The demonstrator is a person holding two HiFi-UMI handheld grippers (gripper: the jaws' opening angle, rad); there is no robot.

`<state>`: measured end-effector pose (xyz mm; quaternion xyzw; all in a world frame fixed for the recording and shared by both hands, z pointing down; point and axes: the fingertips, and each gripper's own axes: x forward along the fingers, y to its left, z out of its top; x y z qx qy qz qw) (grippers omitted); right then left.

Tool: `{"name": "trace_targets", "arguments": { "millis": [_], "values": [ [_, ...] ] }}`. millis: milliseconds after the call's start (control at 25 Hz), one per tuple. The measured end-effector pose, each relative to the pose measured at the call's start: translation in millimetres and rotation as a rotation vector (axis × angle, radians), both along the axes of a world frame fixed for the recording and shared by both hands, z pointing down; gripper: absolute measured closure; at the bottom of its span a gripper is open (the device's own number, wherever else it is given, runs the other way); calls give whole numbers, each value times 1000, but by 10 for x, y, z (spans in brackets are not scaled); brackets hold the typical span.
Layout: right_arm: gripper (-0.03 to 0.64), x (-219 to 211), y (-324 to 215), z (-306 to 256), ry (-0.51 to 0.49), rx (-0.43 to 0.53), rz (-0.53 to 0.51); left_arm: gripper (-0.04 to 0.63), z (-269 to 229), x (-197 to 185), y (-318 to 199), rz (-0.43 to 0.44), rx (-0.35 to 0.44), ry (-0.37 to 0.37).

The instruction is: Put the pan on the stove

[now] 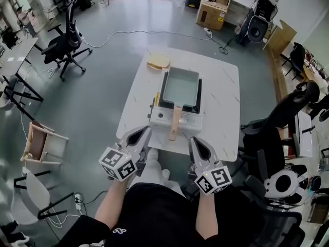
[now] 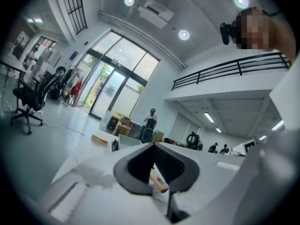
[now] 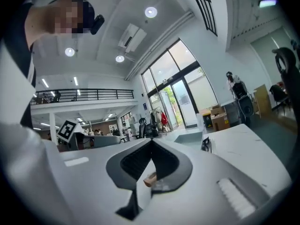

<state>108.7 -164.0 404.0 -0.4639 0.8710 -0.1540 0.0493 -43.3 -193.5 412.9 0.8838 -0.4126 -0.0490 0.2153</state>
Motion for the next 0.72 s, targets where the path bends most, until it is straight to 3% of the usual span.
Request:
{"name": "trace_targets", "arguments": {
  "millis": [240, 440, 720],
  "values": [
    [629, 205, -26, -175, 58, 72, 139, 595, -129, -43, -26, -114, 86, -87],
    [629, 363, -86, -230, 49, 88, 228, 595, -175, 62, -81, -113, 115, -98],
    [630, 395, -186, -279, 117, 97, 277, 595, -250, 99, -195, -126, 125, -120]
  ]
}}
